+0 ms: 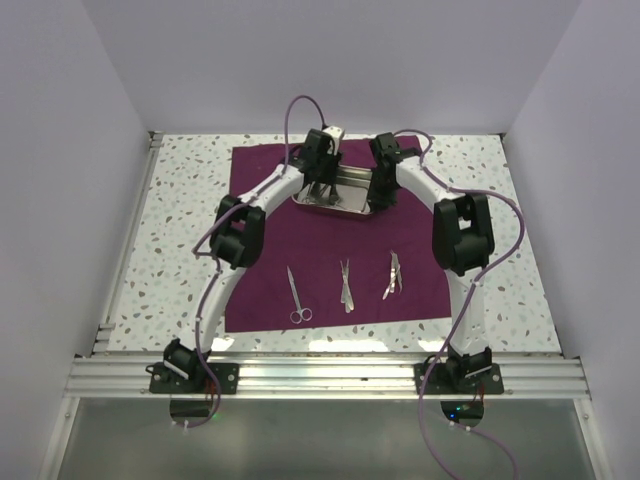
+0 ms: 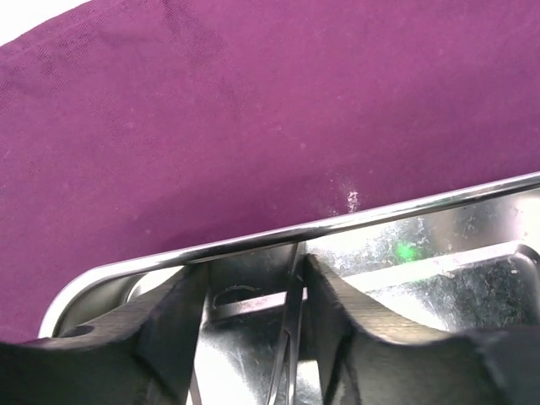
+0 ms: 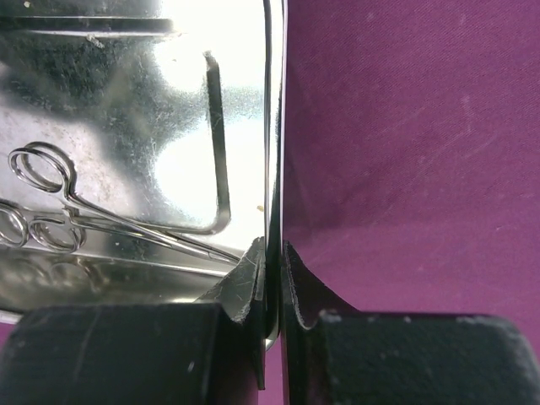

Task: Open and lay out the surgical kit
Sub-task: Pick up the medical item from the container, then pick up the container from the surgical kit.

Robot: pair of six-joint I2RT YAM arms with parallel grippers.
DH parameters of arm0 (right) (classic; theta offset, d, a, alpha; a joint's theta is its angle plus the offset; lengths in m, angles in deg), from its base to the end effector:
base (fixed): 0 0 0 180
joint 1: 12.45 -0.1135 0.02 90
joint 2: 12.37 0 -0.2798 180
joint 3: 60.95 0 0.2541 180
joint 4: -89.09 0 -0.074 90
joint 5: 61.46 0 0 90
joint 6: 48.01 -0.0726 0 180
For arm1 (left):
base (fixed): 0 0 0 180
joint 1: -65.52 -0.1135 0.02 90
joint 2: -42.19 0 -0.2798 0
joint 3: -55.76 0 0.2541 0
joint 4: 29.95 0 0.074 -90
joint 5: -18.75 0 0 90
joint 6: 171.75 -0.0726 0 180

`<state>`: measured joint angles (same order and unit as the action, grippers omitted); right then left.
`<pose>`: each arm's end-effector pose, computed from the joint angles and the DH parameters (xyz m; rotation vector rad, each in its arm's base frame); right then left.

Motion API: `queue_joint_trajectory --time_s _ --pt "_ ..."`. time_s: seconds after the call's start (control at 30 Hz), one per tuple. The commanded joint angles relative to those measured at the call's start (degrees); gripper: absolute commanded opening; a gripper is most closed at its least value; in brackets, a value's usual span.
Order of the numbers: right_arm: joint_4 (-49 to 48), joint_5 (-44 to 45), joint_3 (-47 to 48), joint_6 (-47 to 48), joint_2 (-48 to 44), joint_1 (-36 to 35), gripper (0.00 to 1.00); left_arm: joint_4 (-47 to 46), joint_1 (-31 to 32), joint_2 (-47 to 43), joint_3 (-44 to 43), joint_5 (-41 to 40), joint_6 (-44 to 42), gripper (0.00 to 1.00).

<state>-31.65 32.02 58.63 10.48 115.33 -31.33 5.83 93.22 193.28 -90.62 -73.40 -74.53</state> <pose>0.4736 0.1573 0.1638 0.3196 2.7360 0.1588 0.5587 -0.2903 0.1327 0.3880 2.2591 -0.2761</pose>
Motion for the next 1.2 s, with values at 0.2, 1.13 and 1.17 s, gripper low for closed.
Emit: queue_joint_trajectory --time_s 0.2,1.13,1.17 --pt "4.41 -2.70 2.35 4.00 -3.69 -2.04 0.00 5.11 3.06 0.17 8.01 -1.19 -1.95 0.22" --pt "2.65 1.00 5.34 2.85 -1.67 -1.96 0.00 5.29 0.77 -18.53 3.78 -6.28 4.38 0.00" --pt "2.47 1.00 5.77 2.77 -1.49 -1.96 0.00 5.64 0.77 -19.42 4.23 -6.46 4.20 0.00"
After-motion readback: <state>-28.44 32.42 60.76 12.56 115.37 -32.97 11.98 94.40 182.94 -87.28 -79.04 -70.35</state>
